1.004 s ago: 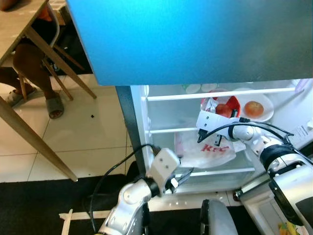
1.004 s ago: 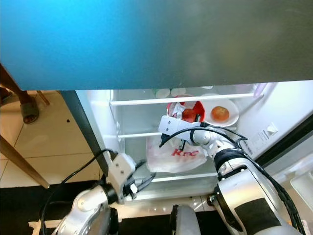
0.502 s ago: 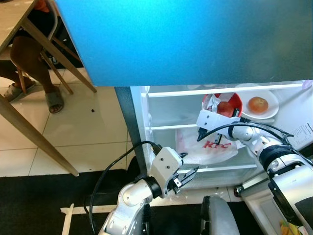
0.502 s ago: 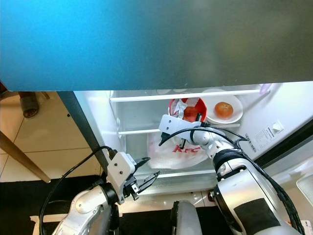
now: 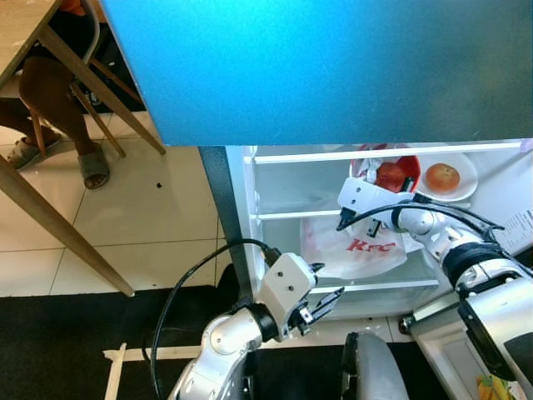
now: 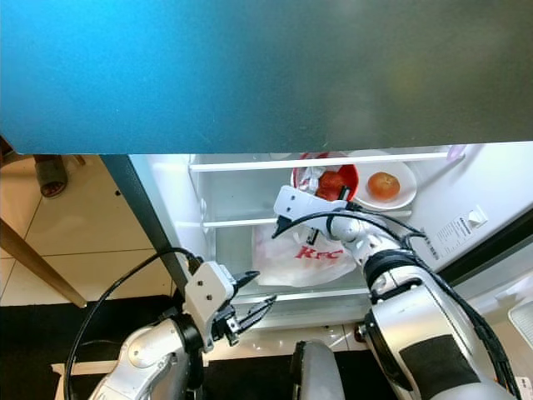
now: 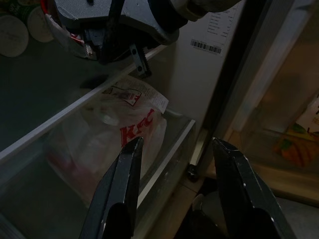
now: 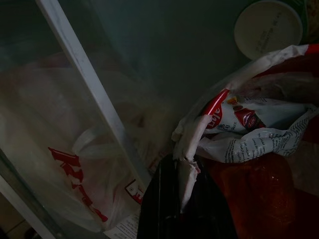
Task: Restocking fridge
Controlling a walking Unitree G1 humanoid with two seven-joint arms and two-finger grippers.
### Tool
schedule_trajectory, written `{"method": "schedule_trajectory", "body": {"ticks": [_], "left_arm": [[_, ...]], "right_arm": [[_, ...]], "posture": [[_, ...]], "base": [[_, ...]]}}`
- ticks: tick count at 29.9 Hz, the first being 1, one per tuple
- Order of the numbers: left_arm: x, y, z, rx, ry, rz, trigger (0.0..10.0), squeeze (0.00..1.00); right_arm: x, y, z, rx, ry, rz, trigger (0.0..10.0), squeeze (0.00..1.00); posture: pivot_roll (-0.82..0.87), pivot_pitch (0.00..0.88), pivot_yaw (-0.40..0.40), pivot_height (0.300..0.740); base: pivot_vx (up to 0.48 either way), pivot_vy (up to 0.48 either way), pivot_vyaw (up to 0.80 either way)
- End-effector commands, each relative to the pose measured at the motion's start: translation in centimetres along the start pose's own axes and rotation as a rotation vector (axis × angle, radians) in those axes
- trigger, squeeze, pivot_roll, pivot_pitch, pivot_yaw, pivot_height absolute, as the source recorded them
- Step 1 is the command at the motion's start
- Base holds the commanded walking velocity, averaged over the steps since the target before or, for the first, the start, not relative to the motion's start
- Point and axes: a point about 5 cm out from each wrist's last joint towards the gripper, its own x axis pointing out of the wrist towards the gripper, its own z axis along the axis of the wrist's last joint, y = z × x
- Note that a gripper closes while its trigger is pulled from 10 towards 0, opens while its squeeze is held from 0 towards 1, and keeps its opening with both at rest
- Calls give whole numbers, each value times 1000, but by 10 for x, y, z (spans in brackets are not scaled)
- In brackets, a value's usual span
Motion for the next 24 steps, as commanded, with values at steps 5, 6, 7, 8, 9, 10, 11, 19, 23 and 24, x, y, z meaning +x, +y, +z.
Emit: {"method": "schedule_trajectory", "body": {"ticks": [5, 6, 7, 8, 9, 10, 11, 19, 23, 24], "left_arm": [[-6, -7, -5, -6, 41, -28, 10000, 0], [-6, -7, -5, -6, 41, -28, 10000, 0], [-6, -8, -5, -7, 44, -30, 10000, 0], [-7, -8, -6, -7, 46, -31, 10000, 0], [-7, -8, -6, -7, 48, -32, 10000, 0], [-7, -8, -5, -8, 50, -33, 10000, 0], [-7, -8, -5, -8, 50, -33, 10000, 0], [-8, -8, -6, -7, 57, -36, 10000, 0], [-8, -7, -6, -6, 61, -38, 10000, 0], [-8, -7, -6, -5, 62, -39, 10000, 0]], "right_arm": [[-3, -2, -20, 30, 75, -21, 10000, 200], [-3, -2, -20, 30, 75, -21, 10000, 200], [-4, -2, -21, 31, 80, -20, 10000, 208], [-4, -2, -23, 28, 86, -20, 10000, 424], [-4, -1, -24, 26, 89, -20, 10000, 424], [-4, -1, -25, 29, 92, -22, 10000, 443], [-4, -1, -25, 29, 92, -22, 10000, 443], [-5, -3, -28, 10, 106, -37, 10000, 0], [-5, -3, -29, 30, 110, -33, 10000, 482], [-5, -3, -30, 36, 111, -34, 10000, 482]], "posture": [[125, 362, -30, 617], [125, 362, -30, 617], [126, 362, -30, 617], [127, 362, -29, 617], [127, 362, -29, 617], [128, 362, -28, 617], [128, 362, -28, 617], [127, 355, -18, 617], [129, 354, -18, 617], [132, 358, -16, 617]], "base": [[0, 0, 0], [0, 0, 0], [0, 0, 0], [0, 0, 0], [0, 0, 0], [0, 0, 0], [0, 0, 0], [0, 0, 0], [0, 0, 0], [0, 0, 0]]}}
